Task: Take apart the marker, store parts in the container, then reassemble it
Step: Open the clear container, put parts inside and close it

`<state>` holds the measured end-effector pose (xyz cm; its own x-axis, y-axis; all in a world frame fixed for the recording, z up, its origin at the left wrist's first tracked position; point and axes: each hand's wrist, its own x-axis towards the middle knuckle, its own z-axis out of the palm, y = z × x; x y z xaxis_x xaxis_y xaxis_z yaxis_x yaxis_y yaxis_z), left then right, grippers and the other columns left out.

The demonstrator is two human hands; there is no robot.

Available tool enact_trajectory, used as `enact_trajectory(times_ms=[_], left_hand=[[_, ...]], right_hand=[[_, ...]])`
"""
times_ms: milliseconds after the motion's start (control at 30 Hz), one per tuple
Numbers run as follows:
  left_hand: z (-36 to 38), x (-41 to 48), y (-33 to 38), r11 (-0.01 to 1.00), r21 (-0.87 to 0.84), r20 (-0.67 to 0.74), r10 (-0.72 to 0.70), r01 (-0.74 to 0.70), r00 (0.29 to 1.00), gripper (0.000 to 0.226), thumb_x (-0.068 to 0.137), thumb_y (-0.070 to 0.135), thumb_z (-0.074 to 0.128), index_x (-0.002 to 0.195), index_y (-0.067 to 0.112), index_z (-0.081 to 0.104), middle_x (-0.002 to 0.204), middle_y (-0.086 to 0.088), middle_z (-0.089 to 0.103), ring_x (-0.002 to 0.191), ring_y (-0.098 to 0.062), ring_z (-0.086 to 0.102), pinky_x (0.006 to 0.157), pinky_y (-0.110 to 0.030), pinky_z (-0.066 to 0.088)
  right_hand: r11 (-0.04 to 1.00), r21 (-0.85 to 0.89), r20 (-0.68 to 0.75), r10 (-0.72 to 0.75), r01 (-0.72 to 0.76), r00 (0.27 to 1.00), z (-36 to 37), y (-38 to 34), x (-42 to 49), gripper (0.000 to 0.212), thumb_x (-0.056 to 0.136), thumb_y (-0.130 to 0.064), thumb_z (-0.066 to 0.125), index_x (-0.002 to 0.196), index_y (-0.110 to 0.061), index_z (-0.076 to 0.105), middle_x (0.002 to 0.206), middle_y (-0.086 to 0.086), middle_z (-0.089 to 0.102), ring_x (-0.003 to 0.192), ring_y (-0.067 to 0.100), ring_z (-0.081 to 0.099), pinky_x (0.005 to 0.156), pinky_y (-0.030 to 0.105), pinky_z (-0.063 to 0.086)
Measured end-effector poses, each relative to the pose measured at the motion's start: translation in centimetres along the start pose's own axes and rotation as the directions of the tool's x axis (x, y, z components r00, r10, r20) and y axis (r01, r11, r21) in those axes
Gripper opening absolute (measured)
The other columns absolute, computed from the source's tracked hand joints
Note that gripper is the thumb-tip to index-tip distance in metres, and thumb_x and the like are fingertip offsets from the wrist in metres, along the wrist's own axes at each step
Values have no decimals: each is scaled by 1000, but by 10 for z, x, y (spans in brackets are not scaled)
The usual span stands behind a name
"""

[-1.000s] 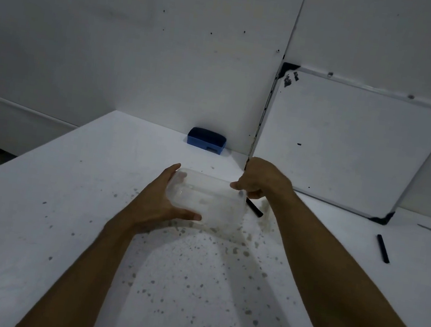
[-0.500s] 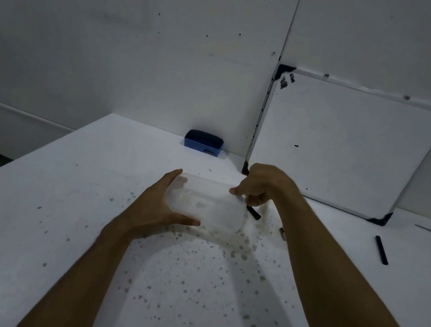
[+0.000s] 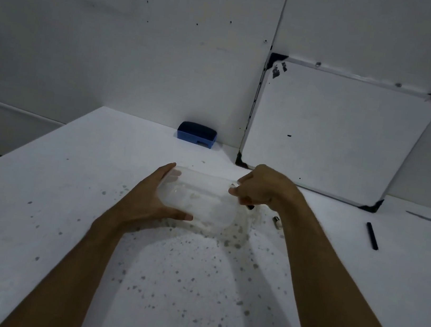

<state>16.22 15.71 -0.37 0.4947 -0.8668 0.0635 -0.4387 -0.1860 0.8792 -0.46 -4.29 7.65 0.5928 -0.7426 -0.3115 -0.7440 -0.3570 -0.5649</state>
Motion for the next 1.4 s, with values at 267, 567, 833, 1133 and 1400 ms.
enact_trajectory(times_ms=[267, 567, 833, 1133, 1400], left_hand=[[4, -6, 3, 998, 60, -42, -17, 19, 999, 147, 34, 86, 78, 156, 23, 25, 155, 5, 38, 135, -15, 41, 116, -41, 32], [10, -4, 3, 998, 46, -132, -41, 47, 990, 154, 26, 92, 71, 155, 24, 24, 157, 3, 36, 135, -16, 40, 115, -44, 32], [15, -3, 2, 993, 98, -157, -49, 65, 986, 156, 23, 97, 65, 155, 25, 22, 158, 0, 36, 140, -23, 40, 115, -42, 32], [21, -7, 8, 1000, 25, -167, -8, 12, 986, 153, 24, 97, 66, 153, 25, 26, 155, 2, 37, 129, -9, 37, 109, -33, 31], [24, -8, 11, 1000, 20, -163, -12, 15, 987, 147, 30, 95, 68, 153, 24, 28, 156, -2, 39, 138, -21, 42, 113, -41, 34]], right_hand=[[579, 814, 28, 20, -34, 999, 28, 33, -17, 16, 89, -11, 78, 104, -5, 77, 95, 12, 72, 68, 12, 59, 69, 23, 61], [621, 778, 43, 98, -95, 994, 52, 52, -40, 33, 82, -18, 85, 99, 8, 74, 85, 14, 77, 70, 19, 73, 75, 29, 61], [729, 681, -99, 177, -63, 979, 54, 37, -41, 33, 75, -12, 87, 96, 8, 70, 74, 13, 76, 61, 20, 75, 81, 44, 64], [938, 345, -234, 123, -36, 965, 43, 17, -45, 25, 75, -20, 80, 72, -10, 57, 66, 9, 74, 74, 26, 79, 69, 33, 60], [866, 493, -134, 177, -89, 975, 43, 20, -48, 30, 79, -19, 78, 95, 5, 68, 73, 6, 73, 67, 24, 78, 85, 42, 63]])
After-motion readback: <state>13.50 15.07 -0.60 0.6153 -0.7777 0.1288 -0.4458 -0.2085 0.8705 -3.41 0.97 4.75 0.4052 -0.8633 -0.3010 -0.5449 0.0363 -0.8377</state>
